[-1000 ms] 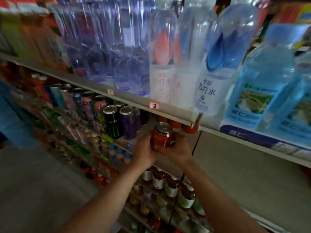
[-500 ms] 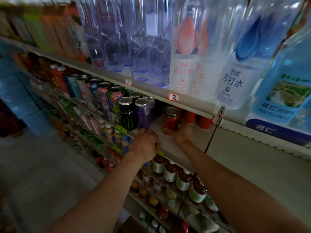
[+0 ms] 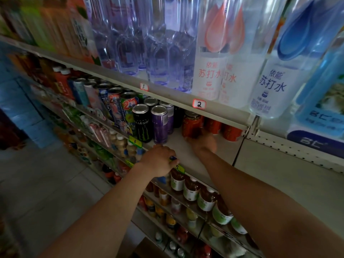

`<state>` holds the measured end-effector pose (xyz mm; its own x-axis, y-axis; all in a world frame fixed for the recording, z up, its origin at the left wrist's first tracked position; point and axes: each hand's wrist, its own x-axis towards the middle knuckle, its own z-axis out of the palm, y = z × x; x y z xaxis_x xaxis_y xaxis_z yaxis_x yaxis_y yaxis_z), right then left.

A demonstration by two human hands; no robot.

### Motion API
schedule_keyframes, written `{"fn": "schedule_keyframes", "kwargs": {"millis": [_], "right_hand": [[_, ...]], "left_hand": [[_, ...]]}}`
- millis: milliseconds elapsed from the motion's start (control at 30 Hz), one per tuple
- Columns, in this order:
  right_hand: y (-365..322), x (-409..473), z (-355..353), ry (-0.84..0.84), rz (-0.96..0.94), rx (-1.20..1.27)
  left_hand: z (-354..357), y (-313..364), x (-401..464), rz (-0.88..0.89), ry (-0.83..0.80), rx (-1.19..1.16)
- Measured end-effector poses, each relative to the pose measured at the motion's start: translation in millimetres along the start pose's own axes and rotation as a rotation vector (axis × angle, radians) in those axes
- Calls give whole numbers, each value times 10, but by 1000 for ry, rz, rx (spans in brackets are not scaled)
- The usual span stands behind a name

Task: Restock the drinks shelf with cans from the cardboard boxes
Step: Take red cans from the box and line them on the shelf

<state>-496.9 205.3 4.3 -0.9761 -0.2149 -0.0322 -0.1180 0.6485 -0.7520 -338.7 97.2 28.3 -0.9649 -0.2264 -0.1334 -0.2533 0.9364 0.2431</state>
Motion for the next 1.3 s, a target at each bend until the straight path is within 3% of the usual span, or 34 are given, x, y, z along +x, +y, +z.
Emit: {"fn": "schedule_keyframes", "kwargs": {"millis": [367,600,667,767,833,900,933,1000,1067,1167,1300], "right_hand": [[-70,145,67,44,132,-34],[-74,158,70,34,61,-122],[-72,149,44,-7,49,-102],[-105,-59,-94,-35,-32,37],[-127,-455,-234,131,-179,200],[-177,-1032,-259,244,-393,313],[-206,-1297,-266,208,-521,374],[-143,-1719,-46,-66,-738,374],[119,-1997,502,-475,-767,189],[950,-2232,1488,-879,-559,-76],[2116,-2550,2402,-1133,-305,-273]], "left_hand": [[-21,7,-25,6,8,-7],[14,32,-61,46,67,-5],[45,50,-143,97,158,-123],[131,18,-416,155,462,-343],[244,-78,-656,117,674,-447],[495,-270,-911,-22,749,-544],[620,-358,-978,-103,728,-583],[1023,-574,-1203,-312,620,-614],[1622,-856,-1536,-543,419,-627],[2563,-1050,-2176,-864,26,-726],[3613,-1048,-2856,-1071,-140,-824]]}}
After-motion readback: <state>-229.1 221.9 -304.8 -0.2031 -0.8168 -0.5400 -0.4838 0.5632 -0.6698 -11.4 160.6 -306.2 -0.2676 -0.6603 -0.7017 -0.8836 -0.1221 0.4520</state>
